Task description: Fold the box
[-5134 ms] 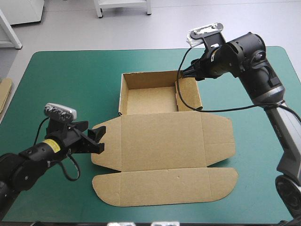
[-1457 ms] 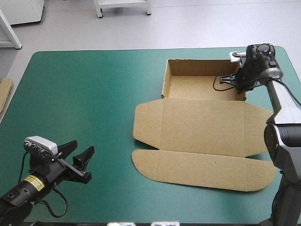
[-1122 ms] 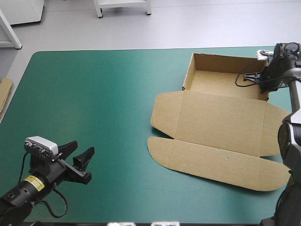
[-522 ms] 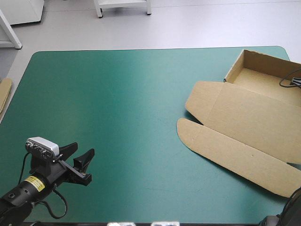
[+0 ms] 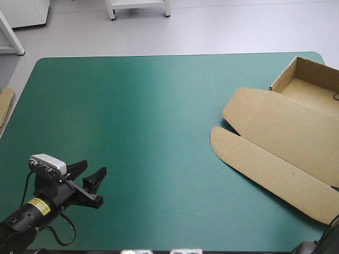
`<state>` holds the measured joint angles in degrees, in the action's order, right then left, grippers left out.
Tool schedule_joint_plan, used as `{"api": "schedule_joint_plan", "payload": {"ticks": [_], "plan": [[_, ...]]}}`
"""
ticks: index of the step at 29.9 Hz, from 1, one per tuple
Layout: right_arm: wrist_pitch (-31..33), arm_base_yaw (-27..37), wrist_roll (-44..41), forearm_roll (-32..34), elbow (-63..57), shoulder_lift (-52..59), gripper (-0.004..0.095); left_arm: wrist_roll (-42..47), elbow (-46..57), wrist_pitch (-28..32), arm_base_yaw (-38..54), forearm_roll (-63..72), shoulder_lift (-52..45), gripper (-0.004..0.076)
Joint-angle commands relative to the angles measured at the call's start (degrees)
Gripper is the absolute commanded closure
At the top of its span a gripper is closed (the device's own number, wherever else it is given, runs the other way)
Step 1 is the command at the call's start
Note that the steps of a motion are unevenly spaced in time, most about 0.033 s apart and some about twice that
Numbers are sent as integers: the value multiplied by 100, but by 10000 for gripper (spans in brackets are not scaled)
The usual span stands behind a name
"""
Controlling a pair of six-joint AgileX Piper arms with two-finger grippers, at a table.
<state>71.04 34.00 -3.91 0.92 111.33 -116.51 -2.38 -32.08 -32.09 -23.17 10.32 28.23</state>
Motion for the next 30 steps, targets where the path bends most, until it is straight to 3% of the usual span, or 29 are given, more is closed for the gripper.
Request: {"api": "schedule_joint_plan", "payload": {"ticks": [1,8,11,13,19,21,30], "plan": [[36,30,53,9,121,261,925,13,-146,362,-50,72,28,301],[-1,30,66,106,108,154,923,13,-146,353,-50,110,28,304],[-34,30,66,133,108,154,868,13,-146,353,-50,110,28,304],[-47,30,13,158,118,154,773,13,-146,353,-50,110,28,304],[-47,30,-53,175,131,203,273,13,-146,353,-50,110,28,304],[-47,30,-53,198,131,243,176,13,-146,353,-50,110,28,304],[10,30,-29,285,131,542,170,13,-146,353,-50,110,28,304]]}}
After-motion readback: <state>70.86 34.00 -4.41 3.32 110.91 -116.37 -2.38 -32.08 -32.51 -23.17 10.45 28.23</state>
